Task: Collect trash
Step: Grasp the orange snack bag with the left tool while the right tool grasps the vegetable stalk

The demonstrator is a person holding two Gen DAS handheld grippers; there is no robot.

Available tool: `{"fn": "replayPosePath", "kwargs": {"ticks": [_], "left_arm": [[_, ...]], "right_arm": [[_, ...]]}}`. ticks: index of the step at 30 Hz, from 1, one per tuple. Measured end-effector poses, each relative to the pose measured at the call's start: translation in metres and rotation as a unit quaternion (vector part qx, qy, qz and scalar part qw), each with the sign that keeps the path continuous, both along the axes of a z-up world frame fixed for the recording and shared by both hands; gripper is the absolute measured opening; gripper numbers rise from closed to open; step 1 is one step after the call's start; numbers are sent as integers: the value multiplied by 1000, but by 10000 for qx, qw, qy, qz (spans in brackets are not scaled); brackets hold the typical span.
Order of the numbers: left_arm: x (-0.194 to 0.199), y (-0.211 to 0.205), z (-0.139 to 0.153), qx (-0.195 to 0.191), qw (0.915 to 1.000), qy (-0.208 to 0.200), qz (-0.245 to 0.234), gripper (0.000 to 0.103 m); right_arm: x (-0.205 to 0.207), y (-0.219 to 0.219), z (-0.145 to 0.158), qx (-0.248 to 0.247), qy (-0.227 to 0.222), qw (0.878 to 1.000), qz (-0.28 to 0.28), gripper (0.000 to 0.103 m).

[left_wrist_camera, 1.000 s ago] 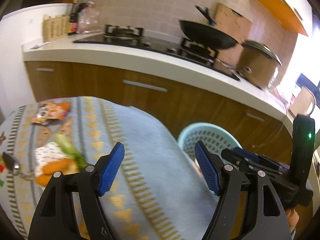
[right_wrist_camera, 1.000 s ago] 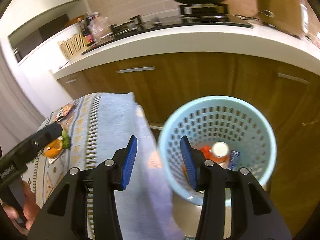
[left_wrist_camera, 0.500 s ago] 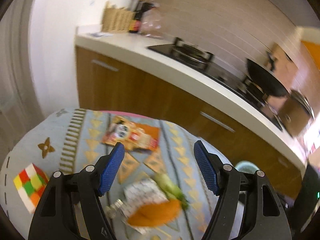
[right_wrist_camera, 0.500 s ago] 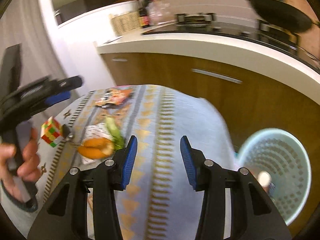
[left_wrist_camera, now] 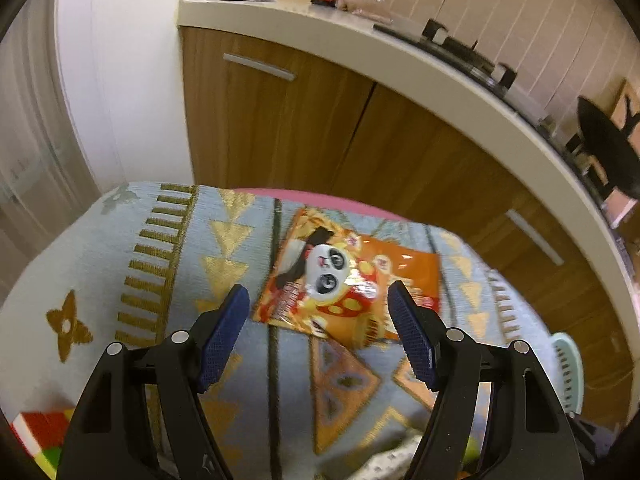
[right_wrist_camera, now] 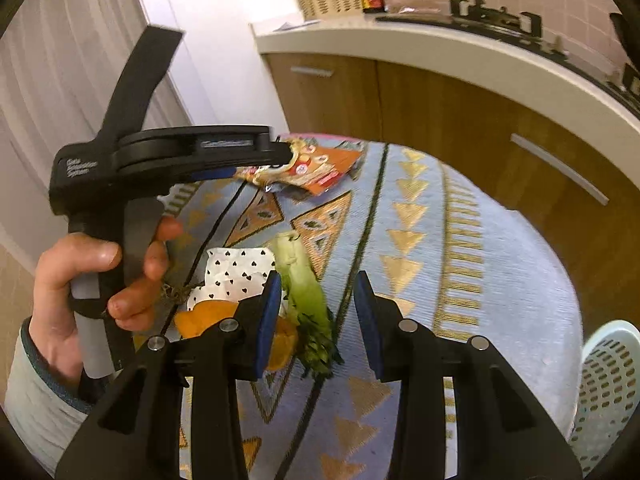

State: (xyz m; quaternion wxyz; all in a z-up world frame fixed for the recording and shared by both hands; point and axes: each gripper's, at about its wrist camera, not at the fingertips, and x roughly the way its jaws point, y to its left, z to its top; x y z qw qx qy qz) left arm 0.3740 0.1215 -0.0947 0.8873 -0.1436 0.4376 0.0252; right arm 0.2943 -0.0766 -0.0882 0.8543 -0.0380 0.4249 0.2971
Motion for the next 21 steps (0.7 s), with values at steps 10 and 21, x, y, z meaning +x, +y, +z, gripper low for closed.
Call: {"fn": "replayPosePath", "kwargs": {"ticks": [10, 21], "left_arm": [[4, -10, -6, 640, 9979, 104, 35, 48], [-11, -18, 0, 754, 9971, 71, -98, 7]], "right_arm": [[8, 13, -17, -203, 84, 9997, 108, 34], [2, 27, -18, -498, -8, 9985, 223, 34]]}}
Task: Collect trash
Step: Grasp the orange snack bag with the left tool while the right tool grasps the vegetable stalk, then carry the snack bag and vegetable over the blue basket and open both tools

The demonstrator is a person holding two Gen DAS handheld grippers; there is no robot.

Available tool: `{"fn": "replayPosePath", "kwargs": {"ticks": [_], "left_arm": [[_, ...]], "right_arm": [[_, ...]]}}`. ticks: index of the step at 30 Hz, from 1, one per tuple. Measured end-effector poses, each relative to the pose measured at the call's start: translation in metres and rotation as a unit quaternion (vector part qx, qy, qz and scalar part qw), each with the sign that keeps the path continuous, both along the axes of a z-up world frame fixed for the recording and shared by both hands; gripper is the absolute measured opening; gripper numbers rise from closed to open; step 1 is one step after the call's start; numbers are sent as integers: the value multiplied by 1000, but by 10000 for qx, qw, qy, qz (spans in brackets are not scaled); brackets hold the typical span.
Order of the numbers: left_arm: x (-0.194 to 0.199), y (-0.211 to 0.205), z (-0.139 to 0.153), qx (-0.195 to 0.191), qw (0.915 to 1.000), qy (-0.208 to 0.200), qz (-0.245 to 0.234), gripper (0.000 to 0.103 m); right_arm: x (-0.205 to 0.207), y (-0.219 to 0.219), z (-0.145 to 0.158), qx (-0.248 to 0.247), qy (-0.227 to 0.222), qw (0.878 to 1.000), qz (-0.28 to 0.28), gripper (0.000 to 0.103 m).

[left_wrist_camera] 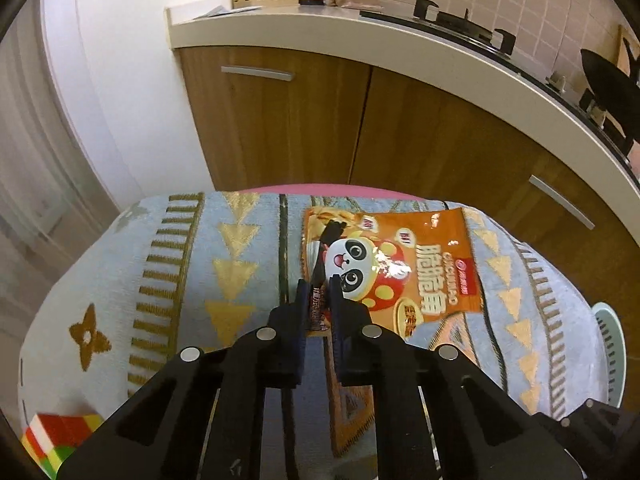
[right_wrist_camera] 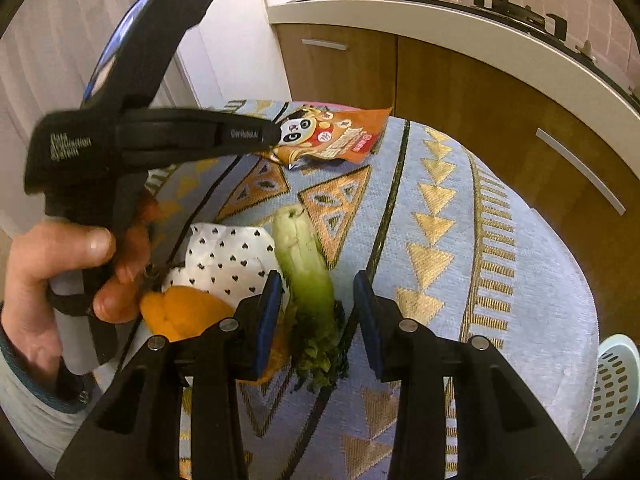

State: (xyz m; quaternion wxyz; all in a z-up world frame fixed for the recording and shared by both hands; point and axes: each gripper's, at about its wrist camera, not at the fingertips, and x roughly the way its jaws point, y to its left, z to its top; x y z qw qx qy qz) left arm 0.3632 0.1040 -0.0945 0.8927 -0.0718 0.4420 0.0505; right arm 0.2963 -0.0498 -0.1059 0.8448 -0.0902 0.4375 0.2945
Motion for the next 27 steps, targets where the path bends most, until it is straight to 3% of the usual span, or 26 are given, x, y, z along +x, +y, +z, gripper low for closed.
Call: {"fn": "replayPosePath", "kwargs": {"ticks": [3, 13, 22, 27], "left_arm": [[-11, 0, 5, -180, 9998, -131, 16, 5], [-57, -4, 43, -484, 9964, -691, -38, 3], [-95, -39, 85, -566, 9906, -1178, -408, 3], [-118, -79, 101, -733, 9826, -1468, -866, 3]], "right_arm": [[-8, 0, 0, -24, -20, 10000, 47, 20], [-43, -24, 31, 87, -711, 9972, -198, 19], [-72, -96, 68, 409, -1064, 9897, -866, 19], [-90, -140, 87, 372, -1304, 9822, -1297, 19]]}}
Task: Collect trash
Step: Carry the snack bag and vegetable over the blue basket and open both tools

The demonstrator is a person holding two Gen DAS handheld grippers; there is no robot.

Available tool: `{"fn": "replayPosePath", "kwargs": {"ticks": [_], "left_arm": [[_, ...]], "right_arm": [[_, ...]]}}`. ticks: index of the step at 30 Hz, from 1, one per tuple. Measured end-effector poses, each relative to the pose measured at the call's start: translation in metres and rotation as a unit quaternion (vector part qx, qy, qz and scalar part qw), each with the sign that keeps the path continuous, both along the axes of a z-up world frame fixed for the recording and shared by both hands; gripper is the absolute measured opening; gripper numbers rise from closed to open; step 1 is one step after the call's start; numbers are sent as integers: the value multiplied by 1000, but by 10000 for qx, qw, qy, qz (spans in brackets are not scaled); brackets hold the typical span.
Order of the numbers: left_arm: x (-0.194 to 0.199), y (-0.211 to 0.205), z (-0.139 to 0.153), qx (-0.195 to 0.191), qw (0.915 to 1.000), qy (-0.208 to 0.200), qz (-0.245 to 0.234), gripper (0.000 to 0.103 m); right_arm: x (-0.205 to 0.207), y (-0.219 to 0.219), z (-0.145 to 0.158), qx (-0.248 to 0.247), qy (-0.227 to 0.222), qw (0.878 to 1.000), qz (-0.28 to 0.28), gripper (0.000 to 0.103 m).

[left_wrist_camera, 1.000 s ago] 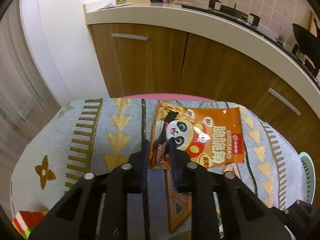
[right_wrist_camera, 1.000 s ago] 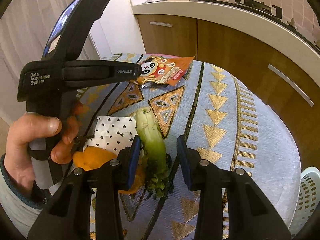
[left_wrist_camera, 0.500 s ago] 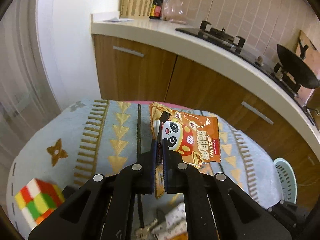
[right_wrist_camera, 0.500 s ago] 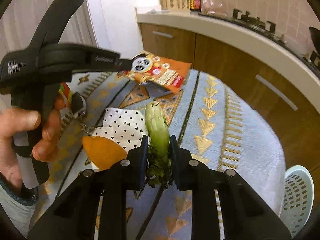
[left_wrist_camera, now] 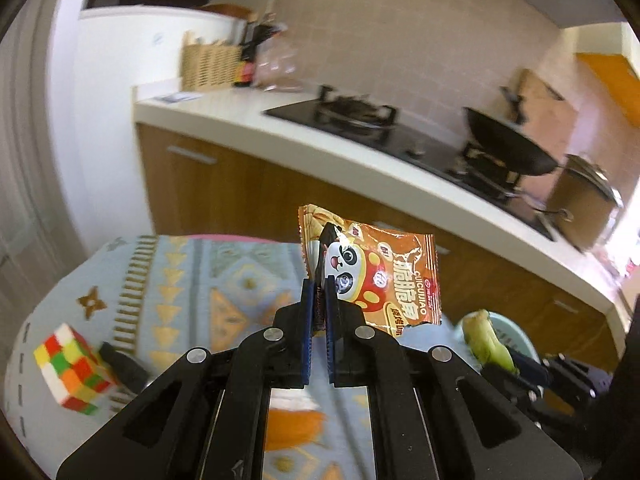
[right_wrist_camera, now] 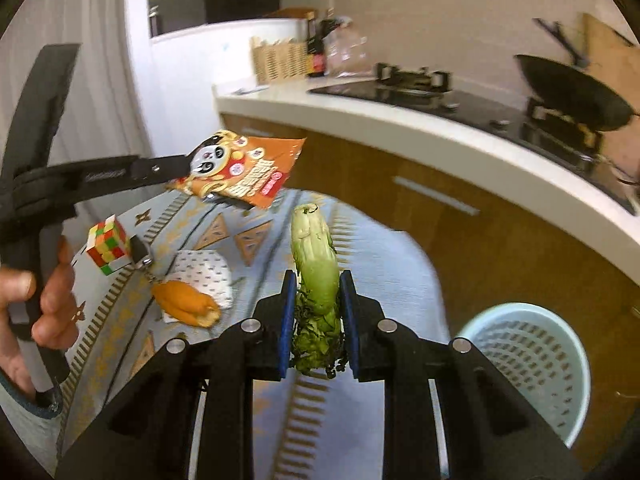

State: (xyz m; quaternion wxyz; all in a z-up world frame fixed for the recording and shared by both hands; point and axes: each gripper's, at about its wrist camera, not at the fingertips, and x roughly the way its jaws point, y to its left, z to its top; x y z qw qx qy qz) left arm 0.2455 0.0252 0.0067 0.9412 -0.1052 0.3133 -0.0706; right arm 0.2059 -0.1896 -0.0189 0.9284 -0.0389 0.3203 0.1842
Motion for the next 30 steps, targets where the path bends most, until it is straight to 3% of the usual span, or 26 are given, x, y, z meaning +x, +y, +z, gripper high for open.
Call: {"fn": "replayPosePath", "kwargs": {"ticks": [9, 19, 30], "left_arm": [[-28, -89, 2, 13, 9962, -302, -820, 4], [-29, -172, -29, 230, 9888, -55, -1474, 4], [-24, -227, -64, 476, 9804, 280, -1889, 8]], "right_arm": [[-30, -90, 3, -24, -90, 9957, -925, 19], [-47, -185, -20, 191, 236, 9817, -1881, 19], [-44, -231, -54, 416, 799, 9682, -2333, 20]]}}
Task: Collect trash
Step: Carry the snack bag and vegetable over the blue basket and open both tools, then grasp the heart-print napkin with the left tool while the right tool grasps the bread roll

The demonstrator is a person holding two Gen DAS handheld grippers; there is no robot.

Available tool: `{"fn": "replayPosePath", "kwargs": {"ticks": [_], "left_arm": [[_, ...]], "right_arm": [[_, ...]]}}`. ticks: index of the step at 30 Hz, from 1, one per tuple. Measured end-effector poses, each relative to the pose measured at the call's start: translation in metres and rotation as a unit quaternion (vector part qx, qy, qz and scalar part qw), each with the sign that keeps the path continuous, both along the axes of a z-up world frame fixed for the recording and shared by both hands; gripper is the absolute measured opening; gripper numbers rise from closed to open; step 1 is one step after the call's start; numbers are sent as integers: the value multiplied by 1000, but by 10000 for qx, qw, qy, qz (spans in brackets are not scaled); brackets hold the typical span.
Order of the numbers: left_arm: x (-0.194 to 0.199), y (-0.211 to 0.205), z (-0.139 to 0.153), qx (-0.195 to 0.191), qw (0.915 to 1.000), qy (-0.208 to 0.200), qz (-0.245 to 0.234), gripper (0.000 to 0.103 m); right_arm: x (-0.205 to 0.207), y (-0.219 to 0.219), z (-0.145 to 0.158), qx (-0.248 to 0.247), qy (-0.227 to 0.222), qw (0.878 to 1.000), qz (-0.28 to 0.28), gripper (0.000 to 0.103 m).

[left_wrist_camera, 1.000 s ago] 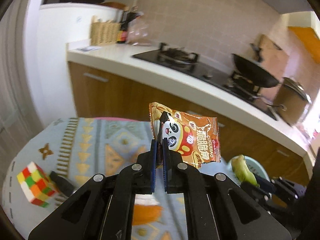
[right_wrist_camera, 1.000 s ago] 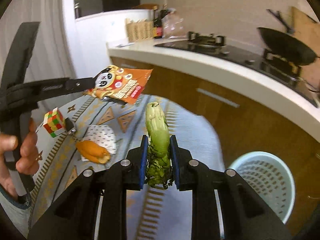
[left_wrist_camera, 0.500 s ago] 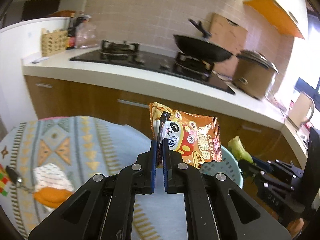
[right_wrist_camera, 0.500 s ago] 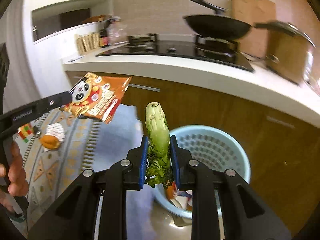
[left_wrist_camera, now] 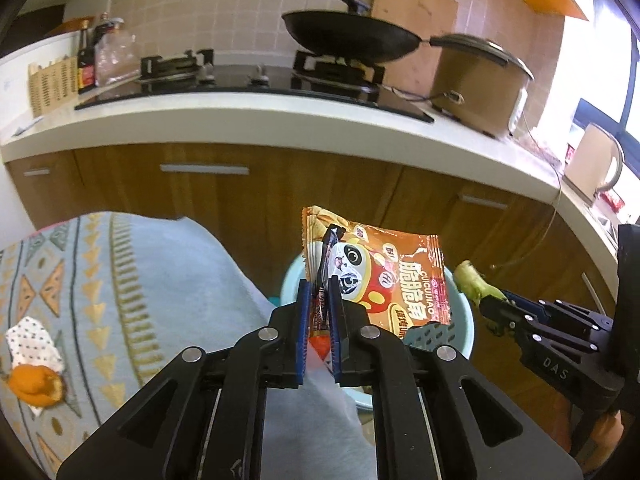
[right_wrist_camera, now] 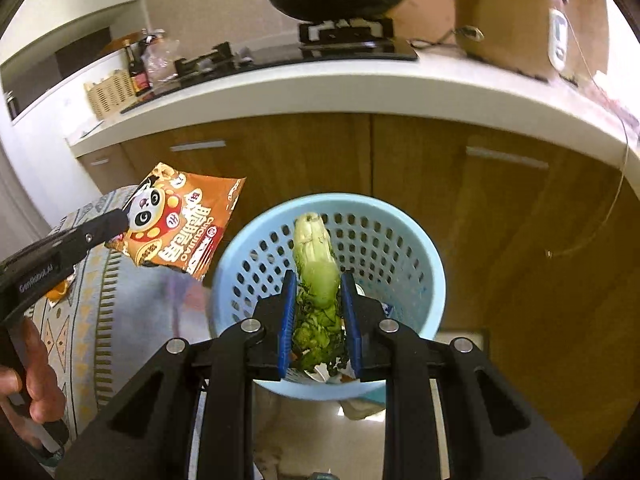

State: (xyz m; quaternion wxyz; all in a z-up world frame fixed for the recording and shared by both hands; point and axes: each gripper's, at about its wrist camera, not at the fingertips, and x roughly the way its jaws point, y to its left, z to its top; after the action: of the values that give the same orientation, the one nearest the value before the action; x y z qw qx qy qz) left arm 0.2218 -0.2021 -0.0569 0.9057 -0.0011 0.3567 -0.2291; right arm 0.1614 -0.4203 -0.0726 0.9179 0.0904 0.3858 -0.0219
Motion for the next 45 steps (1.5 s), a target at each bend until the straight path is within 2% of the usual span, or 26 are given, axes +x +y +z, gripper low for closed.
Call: {"fn": "replayPosePath", "kwargs": {"ticks": [4, 6, 7, 8, 9, 10, 13, 21, 30, 37, 45], "left_arm": [[4, -10, -12, 52, 9997, 175, -138, 11], [6, -13, -17, 68, 9993, 286, -246, 15], [6, -14, -19, 65, 9991, 305, -284, 27], [5, -15, -21, 73, 9990, 308, -305, 42], [3, -15, -22, 99, 9992, 267, -285, 46], [1, -14, -22, 165, 9994, 194, -248, 46], [-1, -12, -22, 273, 9993, 138, -222, 46], [-10, 22, -10, 91, 9999, 30, 51, 46], [-27, 99, 4, -139, 9975, -56, 691, 46], [-41, 179, 9, -318, 9890, -49, 1441, 46], [-57, 262, 4, -259, 9757, 106, 2174, 46]], "right_arm": [[3, -5, -7, 92, 109, 9999, -60, 20], [5, -7, -9, 147, 146, 9997, -110, 26], [5, -8, -9, 178, 139, 9997, -122, 30], [5, -9, -8, 180, 119, 9997, -140, 41], [5, -9, -7, 155, 72, 9997, -174, 50], [4, -8, -6, 136, 46, 9997, -173, 50], [4, -7, -4, 157, 9, 9998, -139, 50], [5, 19, 11, 106, -176, 9997, 90, 50], [12, 99, 31, -39, -397, 9948, 938, 50], [19, 176, 33, -86, -379, 9834, 1771, 50], [26, 265, 26, 149, -272, 9587, 2828, 50]]}}
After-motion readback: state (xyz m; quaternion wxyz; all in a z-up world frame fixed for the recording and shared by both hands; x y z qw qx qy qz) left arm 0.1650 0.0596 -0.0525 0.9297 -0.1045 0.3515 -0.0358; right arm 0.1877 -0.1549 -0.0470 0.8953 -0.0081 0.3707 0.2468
